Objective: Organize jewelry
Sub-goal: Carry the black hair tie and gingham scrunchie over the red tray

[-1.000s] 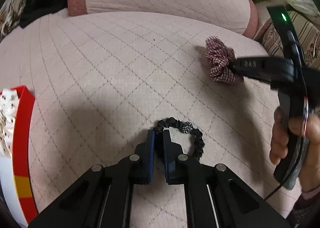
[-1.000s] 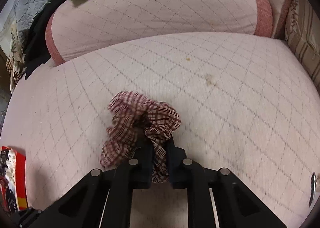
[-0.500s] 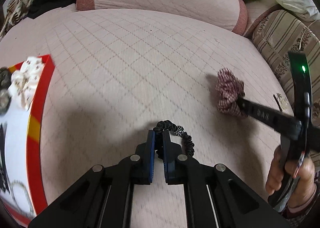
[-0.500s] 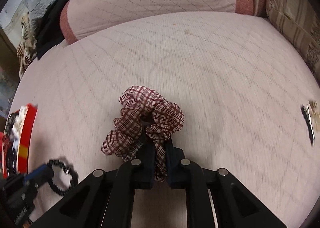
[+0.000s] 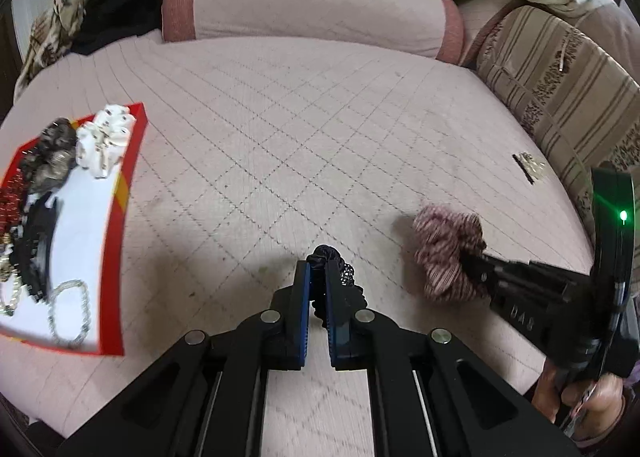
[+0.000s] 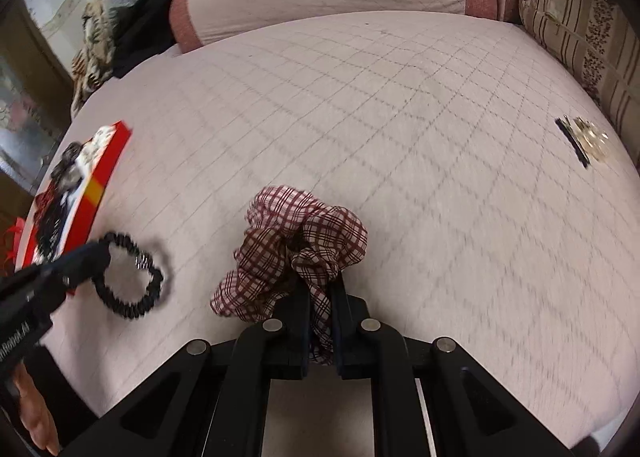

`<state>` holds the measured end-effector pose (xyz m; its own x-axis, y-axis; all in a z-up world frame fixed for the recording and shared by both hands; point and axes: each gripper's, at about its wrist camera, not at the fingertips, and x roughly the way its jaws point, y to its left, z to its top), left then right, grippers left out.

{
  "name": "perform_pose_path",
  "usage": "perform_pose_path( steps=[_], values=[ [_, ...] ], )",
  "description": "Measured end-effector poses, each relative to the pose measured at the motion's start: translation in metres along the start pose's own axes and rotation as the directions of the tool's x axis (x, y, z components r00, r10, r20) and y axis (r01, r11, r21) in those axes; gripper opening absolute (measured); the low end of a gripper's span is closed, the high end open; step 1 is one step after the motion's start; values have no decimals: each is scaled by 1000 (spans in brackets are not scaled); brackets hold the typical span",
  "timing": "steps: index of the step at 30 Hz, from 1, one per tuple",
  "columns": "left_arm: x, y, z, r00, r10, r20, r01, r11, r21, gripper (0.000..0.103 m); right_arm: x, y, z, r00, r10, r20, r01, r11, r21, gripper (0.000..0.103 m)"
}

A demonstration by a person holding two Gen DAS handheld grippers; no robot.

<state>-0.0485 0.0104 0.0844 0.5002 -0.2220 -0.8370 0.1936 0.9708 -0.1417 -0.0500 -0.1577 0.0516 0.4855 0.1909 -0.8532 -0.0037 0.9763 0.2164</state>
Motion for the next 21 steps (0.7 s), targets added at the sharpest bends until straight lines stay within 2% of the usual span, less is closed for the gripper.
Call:
perform_pose_path(
  steps=[6,12,21],
  values=[
    [-35,-4,-8,998,-6,55,6,1000,5,7,-26,18,-15,999,6,39,-4,1000,-30,9],
    [-65,-13,-12,992,16,125,-21,999,40,7,-47,33,-21,997,12,71,-8,998,-56,9],
    [-91,-21,-14,981,41,190,-55,996,65,7,-69,52,-26,992,-14,125,27,995,-98,9]
  ],
)
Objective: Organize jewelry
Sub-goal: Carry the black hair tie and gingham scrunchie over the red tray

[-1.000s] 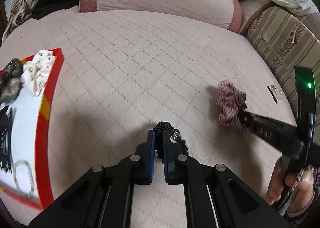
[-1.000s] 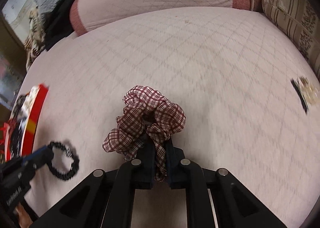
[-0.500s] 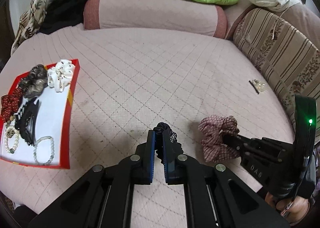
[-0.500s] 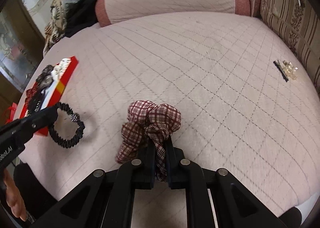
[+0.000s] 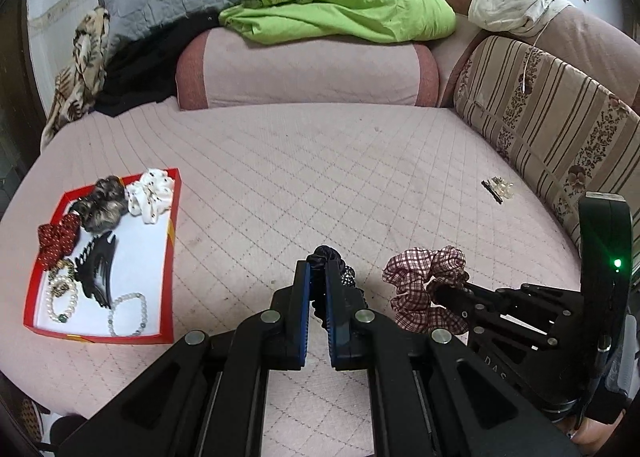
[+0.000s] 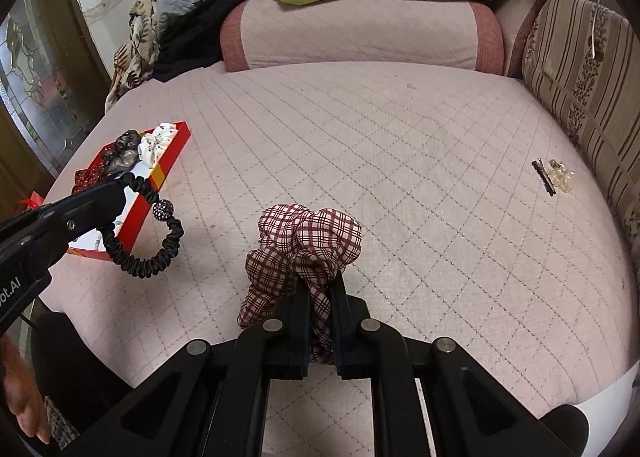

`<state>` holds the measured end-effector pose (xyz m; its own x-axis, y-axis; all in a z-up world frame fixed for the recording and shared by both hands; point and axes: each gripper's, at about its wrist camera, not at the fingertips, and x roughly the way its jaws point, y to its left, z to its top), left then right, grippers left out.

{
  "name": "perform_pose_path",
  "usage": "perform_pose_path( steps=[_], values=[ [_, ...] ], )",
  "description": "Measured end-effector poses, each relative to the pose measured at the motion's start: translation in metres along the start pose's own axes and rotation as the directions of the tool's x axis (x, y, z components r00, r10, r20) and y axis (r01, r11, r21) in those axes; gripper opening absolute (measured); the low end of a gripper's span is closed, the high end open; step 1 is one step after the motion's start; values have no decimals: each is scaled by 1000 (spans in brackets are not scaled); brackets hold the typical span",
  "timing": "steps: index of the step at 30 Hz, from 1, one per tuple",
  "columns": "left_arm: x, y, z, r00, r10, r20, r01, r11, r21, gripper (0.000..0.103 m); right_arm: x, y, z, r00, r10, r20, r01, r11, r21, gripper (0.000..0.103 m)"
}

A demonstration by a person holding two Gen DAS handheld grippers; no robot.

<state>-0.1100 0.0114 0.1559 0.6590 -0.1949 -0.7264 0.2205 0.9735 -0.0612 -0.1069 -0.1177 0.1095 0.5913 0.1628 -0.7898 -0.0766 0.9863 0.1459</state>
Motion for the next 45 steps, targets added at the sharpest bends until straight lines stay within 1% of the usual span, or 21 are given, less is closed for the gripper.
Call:
perform_pose_path(
  steps=[5,10,24,32,38,45],
  values=[
    [-10,3,0,999,32,24,-32,999,8,7,-8,5,-1,1000,-9,17,9,1000,-10,9],
    [-18,15,1,997,64,46,-64,998,-8,7,-11,13,-1,1000,-14,21,14,1000,-24,9],
    [-32,60,2,992,109,56,-103,990,-91,7,-18,45,10,999,0,37,3,996,-91,9],
    [-46,100,6,986,149,71,-137,978,-159,7,-18,76,26,998,42,44,-35,988,-152,9],
    [-52,135,4,978,198,61,-180,959,-218,7,-10,102,38,996,88,28,-81,978,-192,9],
    [-58,182,6,975,215,54,-193,942,-276,7,-2,139,52,992,128,11,-122,964,-239,9]
  ],
)
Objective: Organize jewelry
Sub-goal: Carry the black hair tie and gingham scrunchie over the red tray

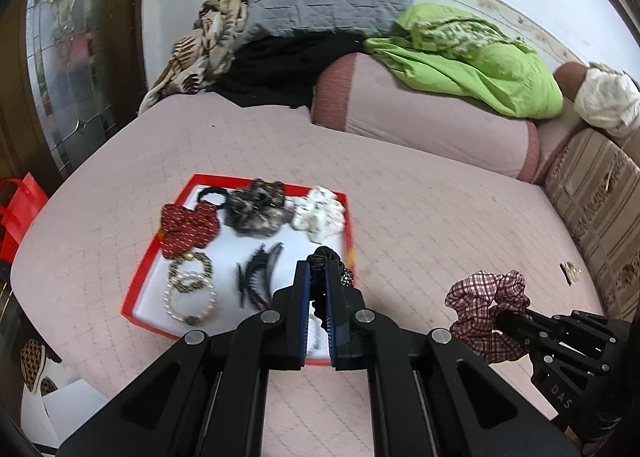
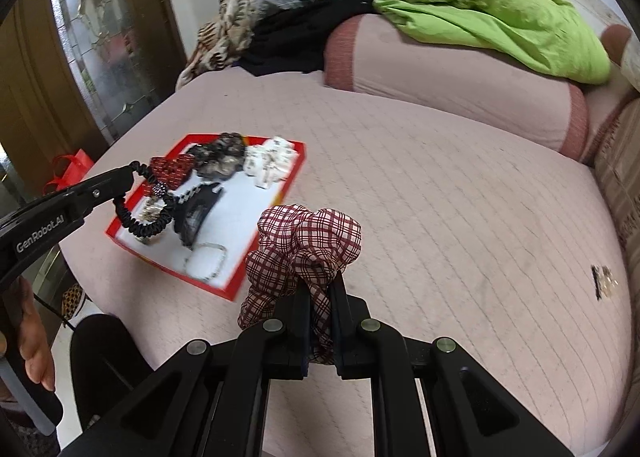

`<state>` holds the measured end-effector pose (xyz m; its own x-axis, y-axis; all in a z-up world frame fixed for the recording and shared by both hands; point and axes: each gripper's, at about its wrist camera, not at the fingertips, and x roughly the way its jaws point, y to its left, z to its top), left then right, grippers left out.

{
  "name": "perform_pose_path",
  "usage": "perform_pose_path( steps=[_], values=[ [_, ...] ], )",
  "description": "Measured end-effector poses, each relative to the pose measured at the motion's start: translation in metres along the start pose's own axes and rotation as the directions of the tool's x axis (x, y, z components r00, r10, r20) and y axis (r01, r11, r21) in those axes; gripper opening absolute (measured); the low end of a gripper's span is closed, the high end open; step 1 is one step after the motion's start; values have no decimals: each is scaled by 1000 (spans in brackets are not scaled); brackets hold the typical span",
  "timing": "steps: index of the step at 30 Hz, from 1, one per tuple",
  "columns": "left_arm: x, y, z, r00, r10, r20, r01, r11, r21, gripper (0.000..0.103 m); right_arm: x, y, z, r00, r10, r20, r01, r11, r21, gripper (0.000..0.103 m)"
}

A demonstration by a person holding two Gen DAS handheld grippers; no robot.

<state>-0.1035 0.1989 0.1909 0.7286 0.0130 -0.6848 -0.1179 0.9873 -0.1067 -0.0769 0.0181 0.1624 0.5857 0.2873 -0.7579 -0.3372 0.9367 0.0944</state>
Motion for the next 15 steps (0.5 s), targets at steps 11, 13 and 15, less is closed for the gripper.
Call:
perform_pose_path(
  steps=[11,13,15],
  values=[
    [14,60,31,999,-15,-40,15,1000,-3,7,27,58,34,997,78,-6,-78,993,-91,9],
    [17,70,36,999,-4,-42,4,1000,-6,7,34,66,39,996,88,-8,-89,991,-98,9],
    [22,78,40,999,9,-42,-9,1000,-2,7,41,73,43,995,94,-9,-95,990,-102,9]
  ],
)
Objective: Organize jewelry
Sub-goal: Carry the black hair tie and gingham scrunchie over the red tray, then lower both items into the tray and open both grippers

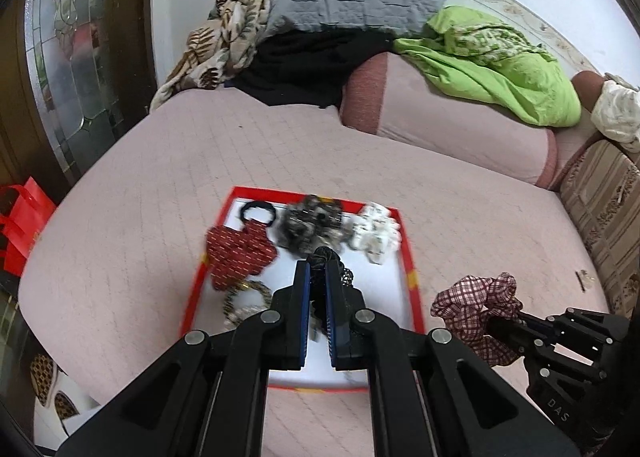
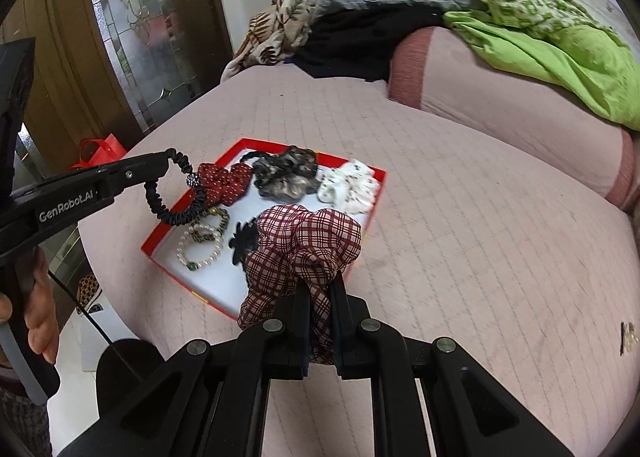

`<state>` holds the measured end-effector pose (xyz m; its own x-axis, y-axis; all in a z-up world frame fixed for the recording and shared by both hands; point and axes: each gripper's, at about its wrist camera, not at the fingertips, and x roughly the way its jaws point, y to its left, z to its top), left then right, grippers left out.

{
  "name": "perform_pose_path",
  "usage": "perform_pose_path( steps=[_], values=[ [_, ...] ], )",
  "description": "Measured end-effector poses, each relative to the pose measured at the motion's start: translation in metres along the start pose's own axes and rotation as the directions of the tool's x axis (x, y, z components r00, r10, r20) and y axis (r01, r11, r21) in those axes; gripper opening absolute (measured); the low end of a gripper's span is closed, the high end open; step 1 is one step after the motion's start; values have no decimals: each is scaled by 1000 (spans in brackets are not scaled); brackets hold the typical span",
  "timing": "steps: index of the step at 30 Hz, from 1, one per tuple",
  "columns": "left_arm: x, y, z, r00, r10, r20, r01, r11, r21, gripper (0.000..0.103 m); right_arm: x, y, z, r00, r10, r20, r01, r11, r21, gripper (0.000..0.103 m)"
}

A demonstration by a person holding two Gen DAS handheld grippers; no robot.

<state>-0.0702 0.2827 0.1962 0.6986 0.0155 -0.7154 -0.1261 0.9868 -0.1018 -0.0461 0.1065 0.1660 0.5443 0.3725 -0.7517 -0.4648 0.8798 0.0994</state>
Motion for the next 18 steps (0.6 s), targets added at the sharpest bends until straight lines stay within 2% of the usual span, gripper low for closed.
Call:
perform_pose_path(
  steps=[8,18],
  values=[
    [39,19,11,999,-3,-46,3,1000,3,7,34,7,9,999,29,-26,-28,999,17,9],
    [101,24,13,992,20,-121,-17,999,30,7,81,2,14,997,10,-74,-7,999,38,10]
  ],
)
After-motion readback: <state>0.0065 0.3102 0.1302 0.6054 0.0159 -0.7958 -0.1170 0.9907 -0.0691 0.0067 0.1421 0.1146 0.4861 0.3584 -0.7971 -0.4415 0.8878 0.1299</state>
